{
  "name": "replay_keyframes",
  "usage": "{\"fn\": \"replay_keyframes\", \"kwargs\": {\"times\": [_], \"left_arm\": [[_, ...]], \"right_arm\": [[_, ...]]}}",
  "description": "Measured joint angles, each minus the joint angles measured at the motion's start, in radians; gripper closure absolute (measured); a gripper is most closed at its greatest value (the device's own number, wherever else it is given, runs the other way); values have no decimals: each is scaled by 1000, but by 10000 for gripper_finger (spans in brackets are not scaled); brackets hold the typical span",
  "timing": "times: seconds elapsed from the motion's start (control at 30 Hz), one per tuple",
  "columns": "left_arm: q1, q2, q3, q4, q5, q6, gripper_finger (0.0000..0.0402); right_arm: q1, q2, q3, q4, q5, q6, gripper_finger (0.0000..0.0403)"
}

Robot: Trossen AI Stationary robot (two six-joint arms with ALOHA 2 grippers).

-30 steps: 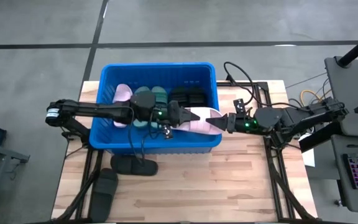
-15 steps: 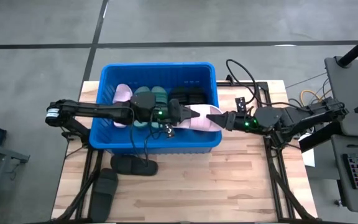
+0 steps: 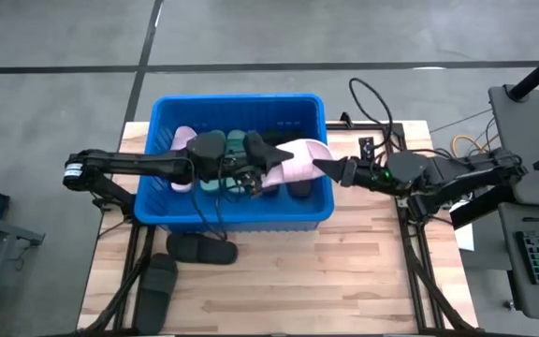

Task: Pick and place slides into bin
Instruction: Put the pink slide into the blue bin

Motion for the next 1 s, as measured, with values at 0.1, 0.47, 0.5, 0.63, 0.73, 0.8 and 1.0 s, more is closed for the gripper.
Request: {"fn": "replay_keyframes", "kwargs": {"times": [0.1, 0.47, 0.5, 0.63, 0.73, 0.8, 1.0], "left_arm": [[0, -12, -2, 3, -30, -1, 401], [-1, -58, -4, 1, -186, -5, 401], [-1, -65, -4, 8, -210, -18, 401], [0, -121, -1, 17, -278, -139, 402], [1, -148, 0, 5, -369, -213, 401], [4, -164, -2, -20, -450, -222, 401], [10, -199, -3, -152, -749, -244, 401]], "right_arm": [[-26, -14, 0, -1, -22, -6, 235], [-84, -61, -2, -10, -30, -133, 228], [-86, -67, -3, -21, -25, -146, 229], [-91, -85, -6, -27, -21, -190, 232], [-94, -99, -5, -22, -22, -216, 230], [-95, -103, -5, -25, -22, -231, 230], [-103, -106, -5, -21, -25, -303, 234]]}}
